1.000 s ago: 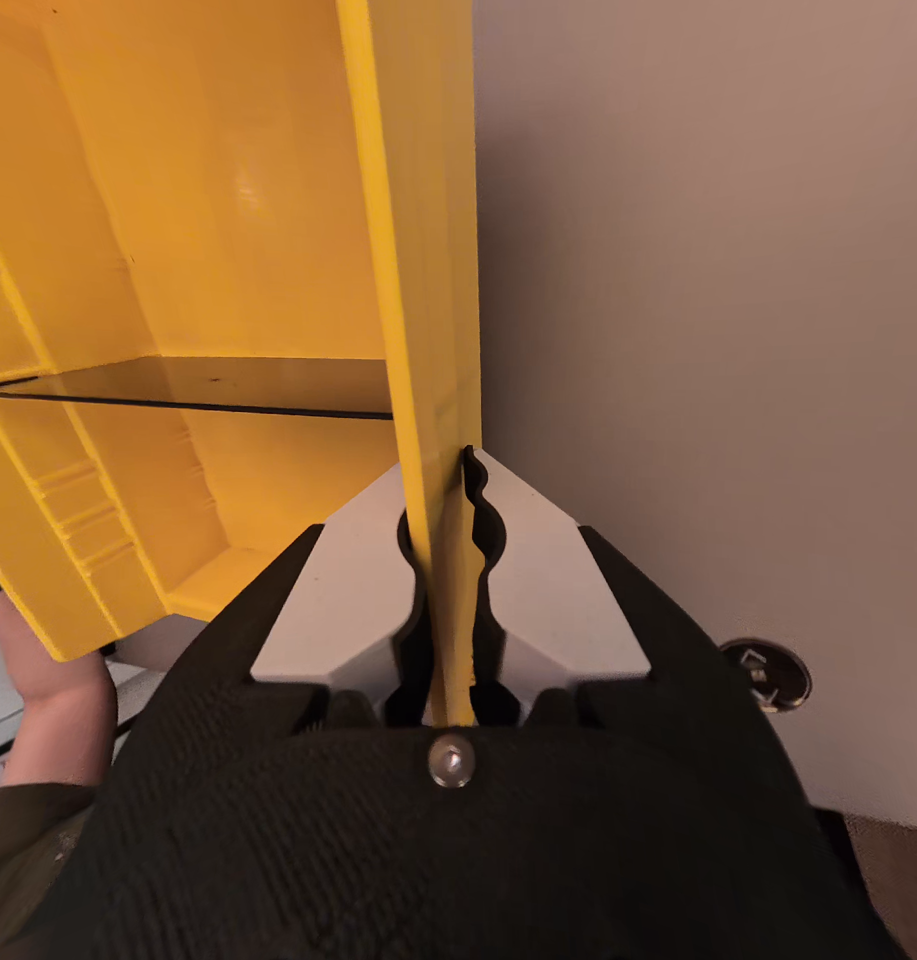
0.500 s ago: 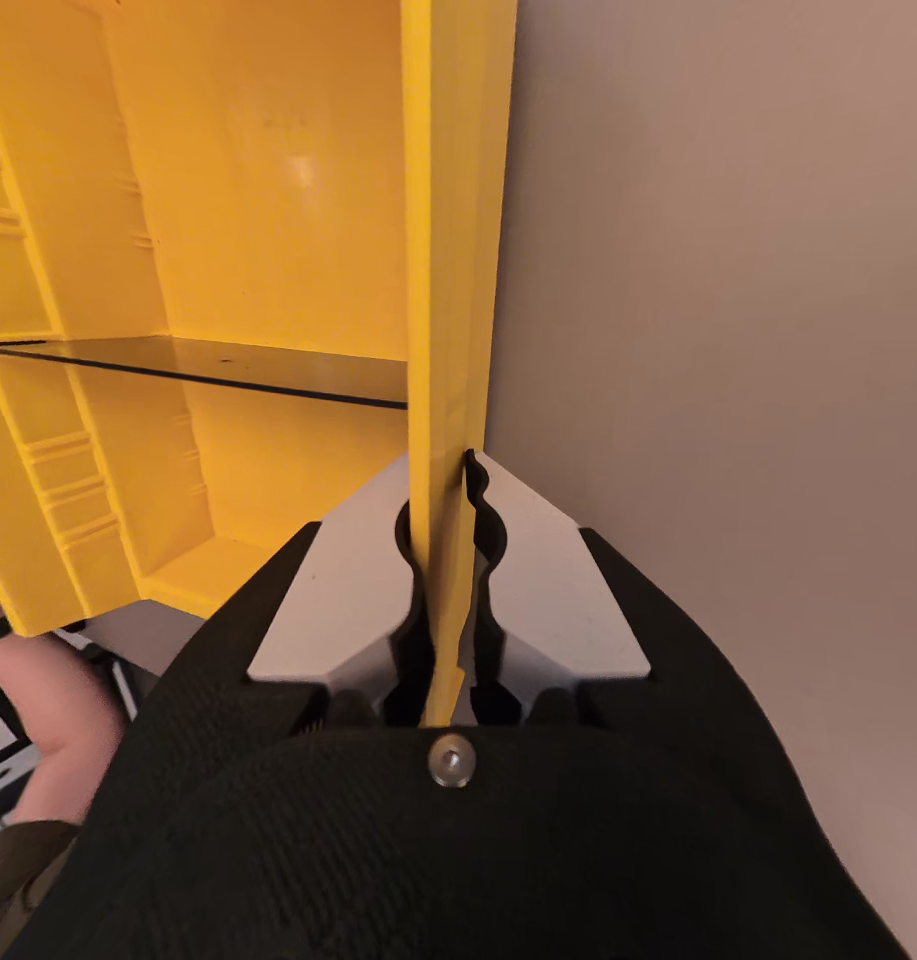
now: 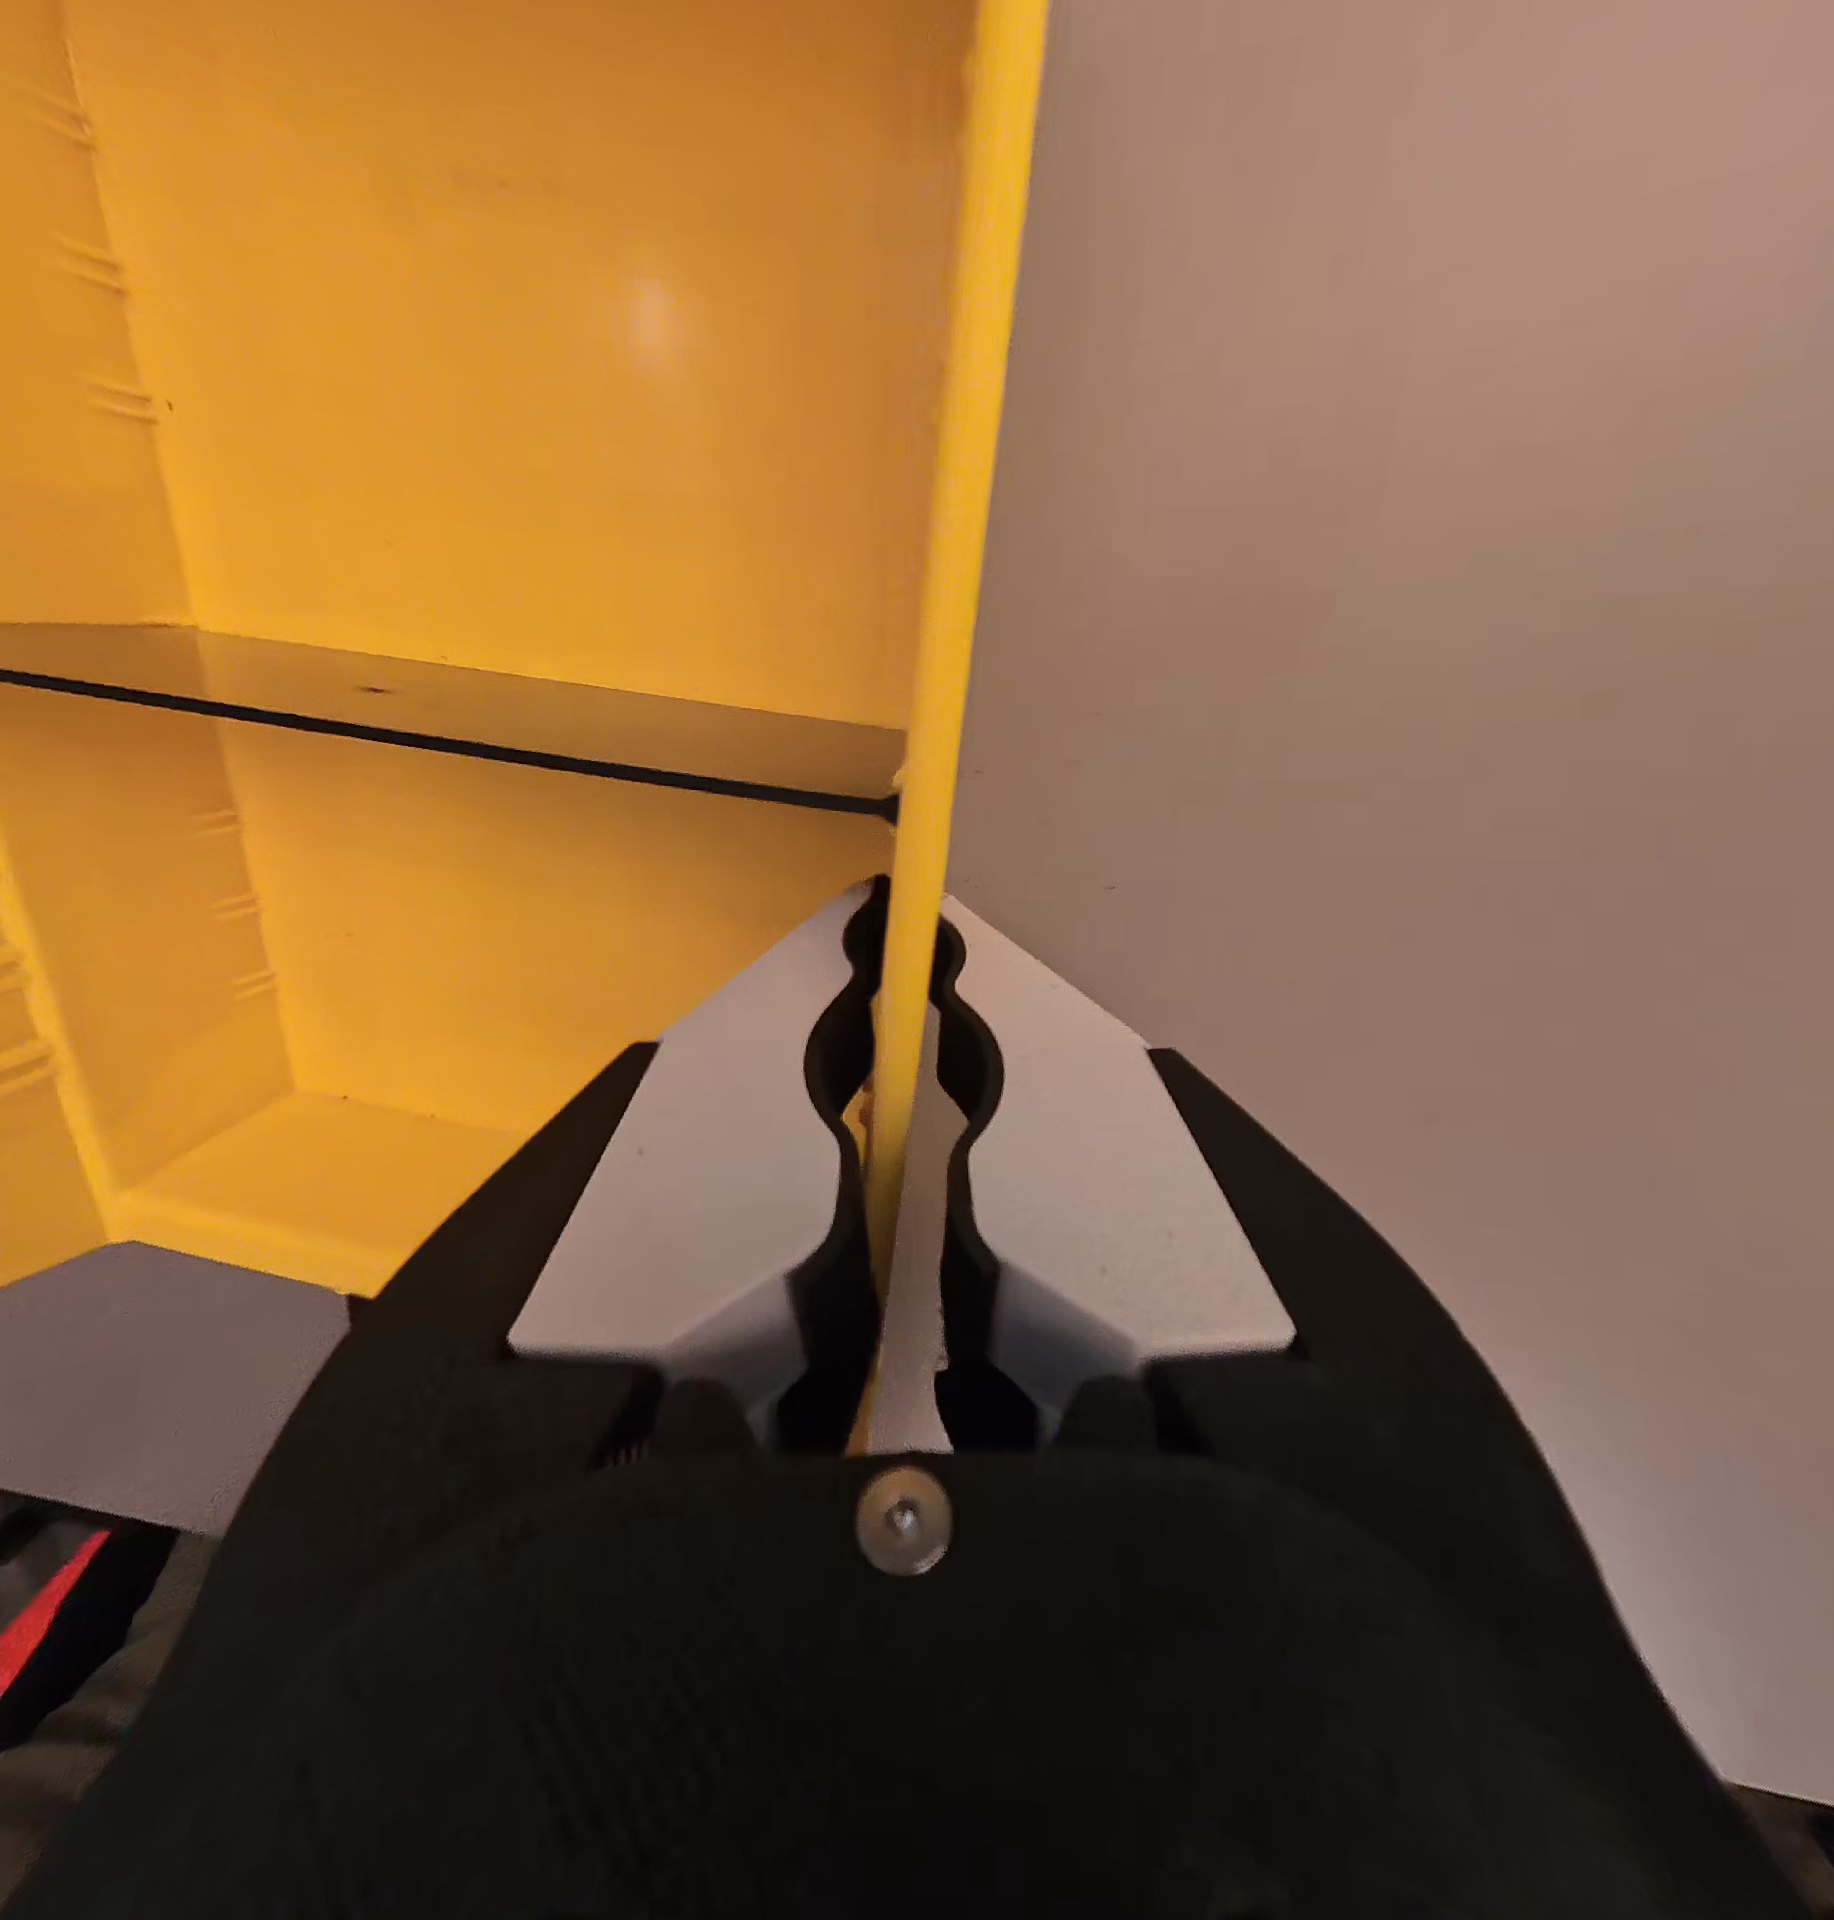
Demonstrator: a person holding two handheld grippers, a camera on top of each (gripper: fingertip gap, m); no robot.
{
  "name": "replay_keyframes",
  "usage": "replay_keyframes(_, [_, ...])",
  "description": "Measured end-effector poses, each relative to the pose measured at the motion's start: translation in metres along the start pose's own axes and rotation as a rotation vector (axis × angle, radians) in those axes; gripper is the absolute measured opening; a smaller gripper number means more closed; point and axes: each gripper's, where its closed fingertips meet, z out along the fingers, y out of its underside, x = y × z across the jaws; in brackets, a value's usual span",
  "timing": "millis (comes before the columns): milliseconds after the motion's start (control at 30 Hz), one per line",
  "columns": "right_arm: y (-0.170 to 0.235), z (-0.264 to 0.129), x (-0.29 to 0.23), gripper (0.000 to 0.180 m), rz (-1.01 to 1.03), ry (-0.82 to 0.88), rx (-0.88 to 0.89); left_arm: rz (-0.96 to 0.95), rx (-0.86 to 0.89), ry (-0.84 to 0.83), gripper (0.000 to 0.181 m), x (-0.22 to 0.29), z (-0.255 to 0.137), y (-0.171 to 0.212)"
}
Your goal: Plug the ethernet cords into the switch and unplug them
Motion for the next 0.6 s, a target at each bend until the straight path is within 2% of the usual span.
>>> replay_keyframes(33, [0.000,0.000,-0.001,0.003,-0.009,0.009,0.000,0.020,0.001,-0.024,0.004,0.000,-0.001,0.001])
replay_keyframes(267, [-0.005,0.003,-0.009,0.006,-0.116,0.026,0.017,0.062,0.013,-0.032,0.004,0.015,-0.004,0.007])
replay_keyframes(333, [-0.006,-0.001,-0.011,0.008,-0.130,-0.001,0.041,0.103,0.024,0.010,0.014,0.021,-0.011,0.005])
replay_keyframes(500, [-0.021,-0.036,-0.011,0.010,-0.212,0.015,0.201,0.175,0.168,-0.019,0.017,0.020,-0.041,-0.017])
replay_keyframes(600, [-0.026,-0.063,-0.009,0.005,-0.310,0.079,0.290,0.188,0.145,-0.042,0.038,0.013,-0.046,-0.016])
